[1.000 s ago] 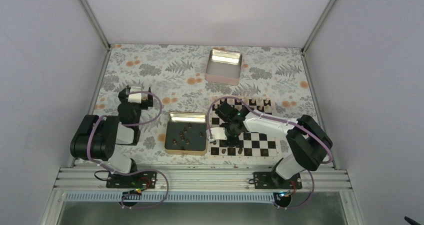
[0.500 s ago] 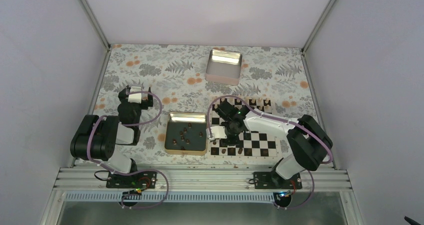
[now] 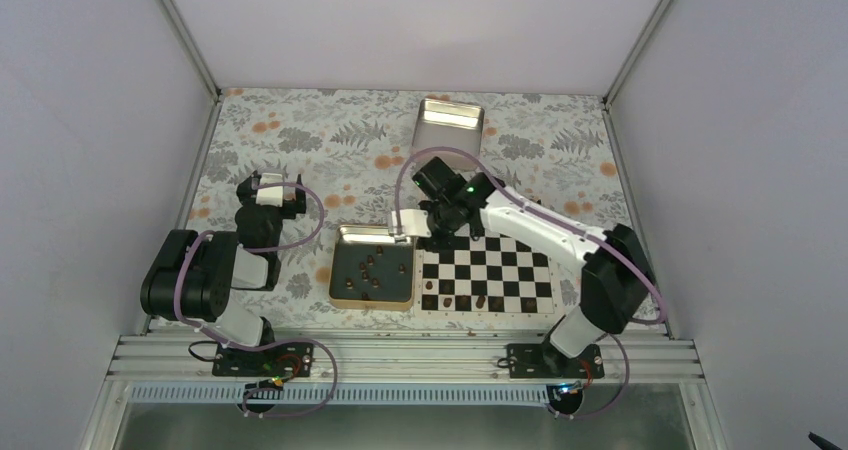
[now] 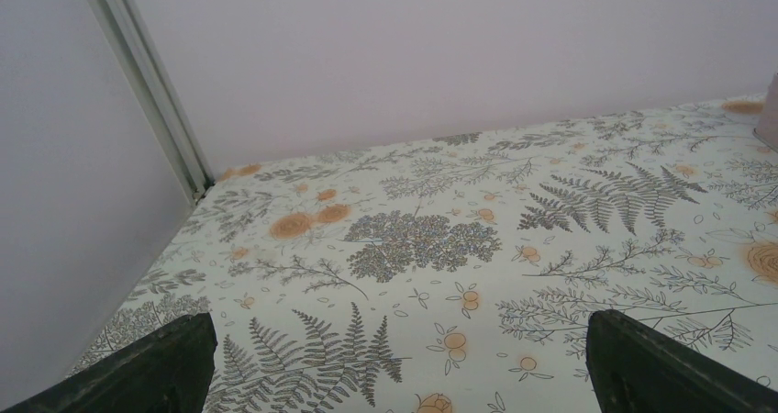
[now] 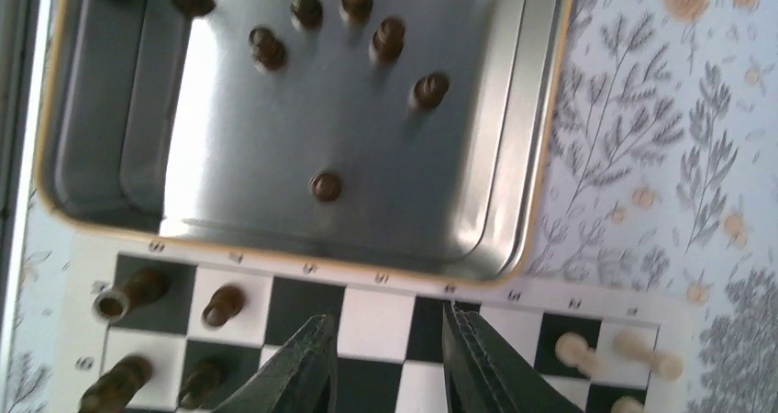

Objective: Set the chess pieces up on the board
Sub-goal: Place the chess piece on the chessboard, then pick up the chess piece from the storage box.

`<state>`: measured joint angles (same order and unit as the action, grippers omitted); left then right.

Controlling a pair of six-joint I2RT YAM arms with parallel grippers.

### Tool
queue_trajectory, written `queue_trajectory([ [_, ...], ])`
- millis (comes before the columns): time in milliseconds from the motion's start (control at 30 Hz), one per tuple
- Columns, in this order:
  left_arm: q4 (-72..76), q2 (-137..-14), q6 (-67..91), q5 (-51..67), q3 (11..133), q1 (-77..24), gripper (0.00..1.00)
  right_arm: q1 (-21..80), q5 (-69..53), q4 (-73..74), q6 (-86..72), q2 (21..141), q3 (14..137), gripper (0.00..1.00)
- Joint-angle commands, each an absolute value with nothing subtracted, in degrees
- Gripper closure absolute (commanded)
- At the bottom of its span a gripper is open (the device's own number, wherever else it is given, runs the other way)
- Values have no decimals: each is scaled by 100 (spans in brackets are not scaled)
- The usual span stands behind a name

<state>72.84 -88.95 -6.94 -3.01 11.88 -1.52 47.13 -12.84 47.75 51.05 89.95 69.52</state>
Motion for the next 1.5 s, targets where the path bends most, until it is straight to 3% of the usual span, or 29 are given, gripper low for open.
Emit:
queue_trajectory([
  [0,7585,-8952,-708,-264,1213,-168,0,4976,-1269,4888,5180,9737,7591,68],
  [300,7582,-8947,-703,-262,1204,-160,0,5362,-759,4737,4907,11066,8513,70],
  [1267,7585,-8939,-703,-257,1203,-158,0,5354,-904,3989,4878,11880,8782,68],
  [1467,7581,-8944,-703,-251,1204,-158,0,5336,-1017,4005,4871,11913,8848,81],
])
